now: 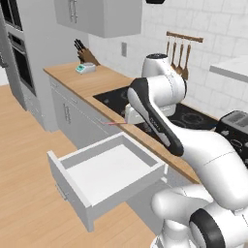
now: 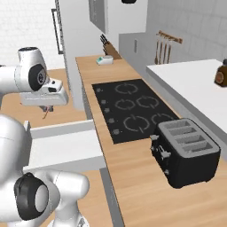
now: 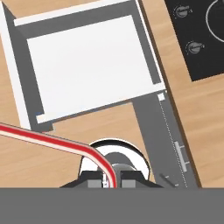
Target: Take a straw from the drawer in front and place it inside the glass cup on the dining counter.
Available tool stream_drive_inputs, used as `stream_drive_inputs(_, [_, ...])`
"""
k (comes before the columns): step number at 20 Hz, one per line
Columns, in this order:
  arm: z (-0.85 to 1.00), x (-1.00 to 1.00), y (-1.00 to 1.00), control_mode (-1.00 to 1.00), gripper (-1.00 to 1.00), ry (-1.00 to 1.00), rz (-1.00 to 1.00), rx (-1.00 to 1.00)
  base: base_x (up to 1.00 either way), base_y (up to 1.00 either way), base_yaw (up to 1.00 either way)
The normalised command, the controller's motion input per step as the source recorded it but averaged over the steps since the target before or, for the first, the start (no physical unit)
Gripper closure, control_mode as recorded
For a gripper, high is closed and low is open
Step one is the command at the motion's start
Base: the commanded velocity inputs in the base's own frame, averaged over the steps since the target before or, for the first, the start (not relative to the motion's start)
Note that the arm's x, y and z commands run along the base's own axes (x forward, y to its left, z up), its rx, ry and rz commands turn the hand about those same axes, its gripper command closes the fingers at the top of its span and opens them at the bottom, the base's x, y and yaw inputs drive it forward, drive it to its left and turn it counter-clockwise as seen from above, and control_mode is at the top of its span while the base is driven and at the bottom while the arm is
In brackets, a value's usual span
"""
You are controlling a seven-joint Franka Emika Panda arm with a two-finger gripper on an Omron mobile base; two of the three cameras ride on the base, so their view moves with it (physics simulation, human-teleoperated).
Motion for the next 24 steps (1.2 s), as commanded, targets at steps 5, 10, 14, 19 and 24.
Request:
stream_drive_inputs(5, [0.00, 0.00, 0.00, 1.00, 1.00, 0.00, 0.00, 0.00, -1.00, 0.01, -0.01])
stream_drive_inputs(10, [0.00, 0.00, 0.00, 1.00, 1.00, 0.00, 0.00, 0.00, -0.99, 0.58, 0.23])
stream_drive_inputs(14, [0.00, 0.00, 0.00, 1.00, 1.00, 0.00, 0.00, 0.00, -0.79, 0.70, 0.59])
stream_drive_inputs(19, [0.00, 0.00, 0.00, 1.00, 1.00, 0.00, 0.00, 0.00, -0.91, 0.32, 0.56])
stream_drive_inputs(24, [0.00, 0.00, 0.00, 1.00, 1.00, 0.00, 0.00, 0.00, -1.00, 0.01, 0.18])
